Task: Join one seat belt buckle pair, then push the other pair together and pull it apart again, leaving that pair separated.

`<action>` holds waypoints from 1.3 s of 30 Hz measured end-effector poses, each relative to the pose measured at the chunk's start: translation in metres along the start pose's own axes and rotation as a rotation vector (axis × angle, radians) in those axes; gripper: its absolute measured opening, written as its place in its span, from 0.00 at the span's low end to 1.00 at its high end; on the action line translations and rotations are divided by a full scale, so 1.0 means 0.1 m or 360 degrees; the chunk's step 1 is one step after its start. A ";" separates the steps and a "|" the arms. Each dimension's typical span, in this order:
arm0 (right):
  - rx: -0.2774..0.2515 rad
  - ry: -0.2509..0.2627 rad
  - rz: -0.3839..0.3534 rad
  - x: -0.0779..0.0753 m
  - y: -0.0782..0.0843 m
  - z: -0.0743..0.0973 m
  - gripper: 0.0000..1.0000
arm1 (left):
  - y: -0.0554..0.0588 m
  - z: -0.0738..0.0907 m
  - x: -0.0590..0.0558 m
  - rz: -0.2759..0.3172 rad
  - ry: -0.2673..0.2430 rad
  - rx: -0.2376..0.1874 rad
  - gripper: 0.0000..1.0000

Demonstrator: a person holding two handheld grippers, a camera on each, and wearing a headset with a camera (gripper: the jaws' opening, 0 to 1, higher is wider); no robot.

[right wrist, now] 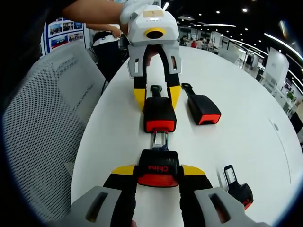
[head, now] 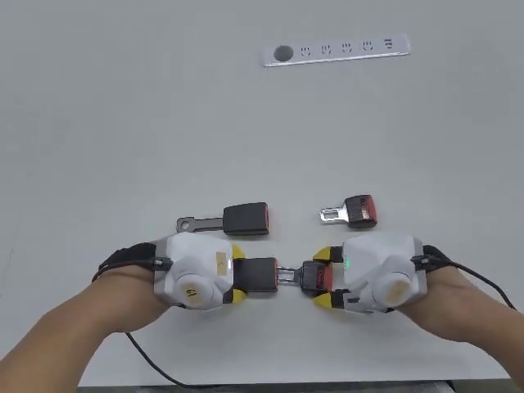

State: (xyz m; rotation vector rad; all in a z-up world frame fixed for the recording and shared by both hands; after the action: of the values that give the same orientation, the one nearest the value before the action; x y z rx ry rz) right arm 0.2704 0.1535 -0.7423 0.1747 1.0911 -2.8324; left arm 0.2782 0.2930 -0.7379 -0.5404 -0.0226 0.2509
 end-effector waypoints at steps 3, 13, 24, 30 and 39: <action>0.0001 -0.0003 0.0024 -0.01 -0.02 -0.01 0.31 | 0.00 0.00 0.00 -0.0008 0.0005 0.0006 0.33; 0.0009 -0.0024 0.0082 -0.04 -0.10 -0.09 0.31 | 0.00 -0.01 0.00 -0.0003 0.0005 0.0005 0.33; 0.0034 -0.0026 0.0072 -0.06 -0.11 -0.11 0.30 | 0.02 -0.02 0.01 0.0016 0.0016 0.0002 0.33; 0.0025 -0.0026 0.0043 -0.06 -0.13 -0.13 0.30 | 0.01 -0.02 0.00 0.0043 0.0019 -0.0002 0.33; 0.0056 -0.0062 0.0099 -0.08 -0.16 -0.14 0.29 | -0.01 -0.02 0.02 -0.0004 0.0045 0.0018 0.32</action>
State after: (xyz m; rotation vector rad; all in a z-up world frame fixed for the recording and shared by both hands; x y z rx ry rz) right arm 0.2767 0.1748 -0.7412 0.1527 1.0111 -2.7890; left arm 0.2806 0.2913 -0.7393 -0.5325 0.0054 0.2406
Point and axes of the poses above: the centre of the closed fingertips' face, and the gripper's own axes: z roughly backward along the fingers, x roughly to its left, y roughly out of its underside, the point moved 4 cm from there along z, roughly backward along the fingers, and after that the axes turned 11 degrees about z, right-handed, at the moved point
